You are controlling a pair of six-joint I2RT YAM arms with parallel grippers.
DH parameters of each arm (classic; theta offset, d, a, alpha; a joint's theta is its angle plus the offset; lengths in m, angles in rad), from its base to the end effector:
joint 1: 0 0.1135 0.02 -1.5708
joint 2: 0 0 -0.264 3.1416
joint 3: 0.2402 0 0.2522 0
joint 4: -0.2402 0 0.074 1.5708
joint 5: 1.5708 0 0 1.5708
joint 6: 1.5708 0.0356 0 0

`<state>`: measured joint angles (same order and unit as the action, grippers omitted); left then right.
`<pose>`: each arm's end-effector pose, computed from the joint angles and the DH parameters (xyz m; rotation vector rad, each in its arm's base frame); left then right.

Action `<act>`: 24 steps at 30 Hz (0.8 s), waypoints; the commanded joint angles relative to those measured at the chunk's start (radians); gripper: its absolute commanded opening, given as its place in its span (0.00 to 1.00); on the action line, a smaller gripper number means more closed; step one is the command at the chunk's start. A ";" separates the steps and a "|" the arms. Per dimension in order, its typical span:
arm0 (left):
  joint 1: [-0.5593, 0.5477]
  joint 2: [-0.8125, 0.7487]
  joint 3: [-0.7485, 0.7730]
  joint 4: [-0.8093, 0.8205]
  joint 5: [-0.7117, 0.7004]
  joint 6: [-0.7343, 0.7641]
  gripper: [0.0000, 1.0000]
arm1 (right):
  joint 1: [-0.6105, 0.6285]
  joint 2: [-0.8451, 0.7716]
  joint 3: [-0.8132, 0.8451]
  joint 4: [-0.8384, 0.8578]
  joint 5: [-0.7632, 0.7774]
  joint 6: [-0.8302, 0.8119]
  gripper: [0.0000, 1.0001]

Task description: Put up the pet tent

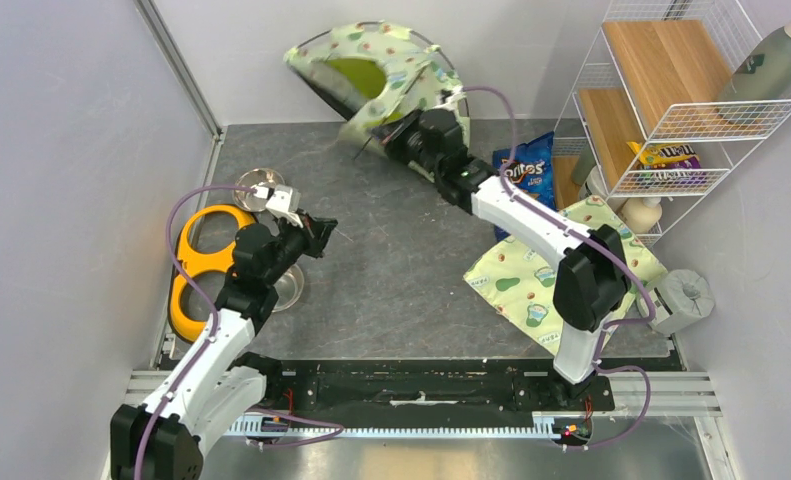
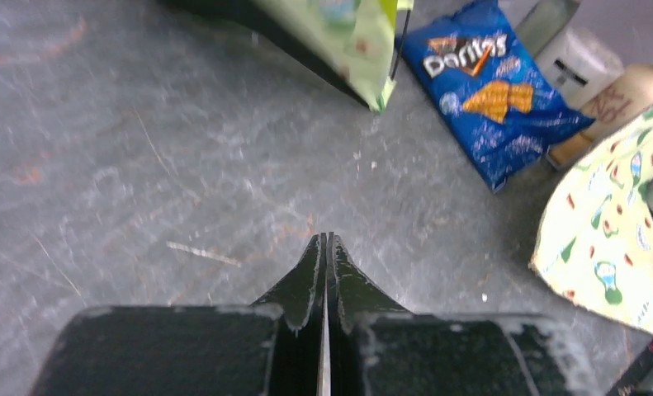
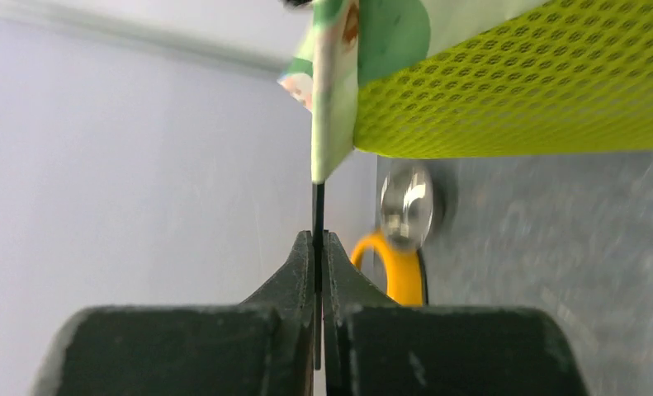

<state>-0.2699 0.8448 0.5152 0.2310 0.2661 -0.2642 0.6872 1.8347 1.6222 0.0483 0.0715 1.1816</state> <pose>0.1939 -0.0634 0.2777 0.2100 1.6912 -0.6229 0.3487 0.2829 0.3574 0.5271 1.8501 1.2704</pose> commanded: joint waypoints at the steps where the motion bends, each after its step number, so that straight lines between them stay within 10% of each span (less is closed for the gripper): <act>1: 0.000 -0.015 -0.037 -0.092 0.022 -0.027 0.02 | -0.161 0.001 0.030 0.070 0.279 -0.004 0.00; 13: 0.000 0.150 0.139 0.015 0.017 -0.056 0.05 | -0.160 0.004 -0.005 0.057 0.184 -0.011 0.00; 17: 0.000 0.265 0.277 0.029 -0.015 0.005 0.55 | -0.160 0.007 0.002 0.046 0.155 -0.022 0.00; 24: 0.003 0.589 0.593 0.056 0.037 0.167 0.82 | -0.159 0.005 0.008 0.036 0.125 -0.030 0.00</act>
<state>-0.2707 1.2903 0.9543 0.2394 0.2665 -0.2253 0.5476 1.8332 1.6348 0.1455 0.1719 1.2125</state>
